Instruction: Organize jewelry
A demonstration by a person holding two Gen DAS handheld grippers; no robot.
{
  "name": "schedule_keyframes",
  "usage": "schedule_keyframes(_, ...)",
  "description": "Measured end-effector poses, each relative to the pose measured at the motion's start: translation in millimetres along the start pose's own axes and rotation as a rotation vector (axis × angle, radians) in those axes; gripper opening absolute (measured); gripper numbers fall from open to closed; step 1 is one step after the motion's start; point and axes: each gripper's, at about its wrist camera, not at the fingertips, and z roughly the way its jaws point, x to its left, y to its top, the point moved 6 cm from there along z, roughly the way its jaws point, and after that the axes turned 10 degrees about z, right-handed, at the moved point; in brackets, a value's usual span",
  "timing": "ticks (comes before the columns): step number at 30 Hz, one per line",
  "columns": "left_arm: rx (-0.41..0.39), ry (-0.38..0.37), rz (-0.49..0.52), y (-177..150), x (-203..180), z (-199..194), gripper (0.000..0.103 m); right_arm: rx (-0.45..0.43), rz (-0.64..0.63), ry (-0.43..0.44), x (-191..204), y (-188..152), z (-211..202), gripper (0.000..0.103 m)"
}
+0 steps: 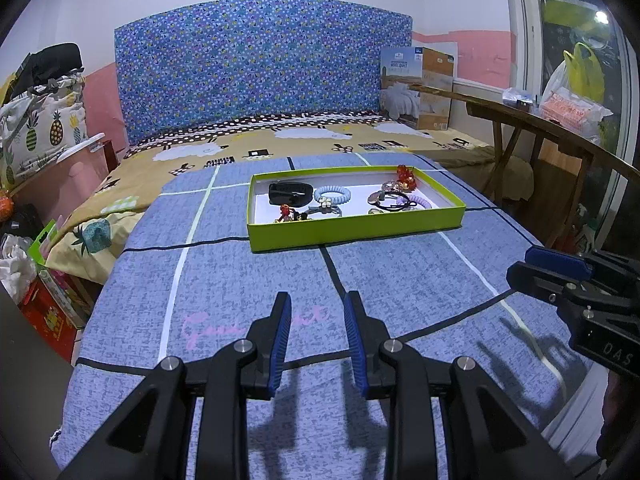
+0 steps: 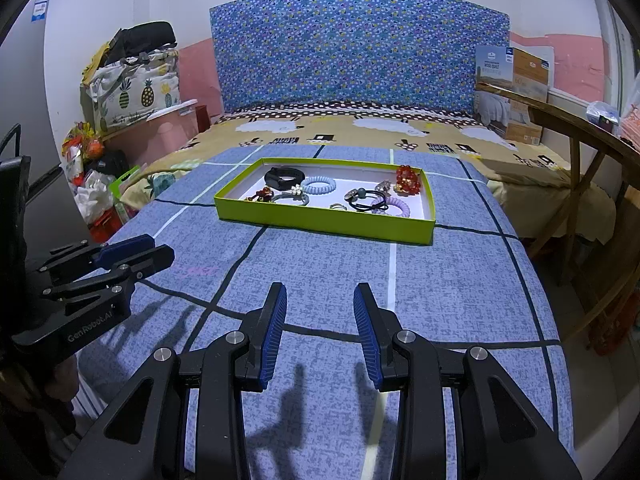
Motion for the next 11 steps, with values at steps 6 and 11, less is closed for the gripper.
schedule_keyframes(6,-0.006,-0.009,0.001,-0.9,0.5,-0.3,0.029,0.001,0.001,0.000,-0.2,0.0,0.2,0.036)
schedule_keyframes(11,-0.004,-0.013,-0.003,-0.9,0.7,-1.2,0.029,0.000,0.001,0.000,-0.1,0.3,0.1,0.036)
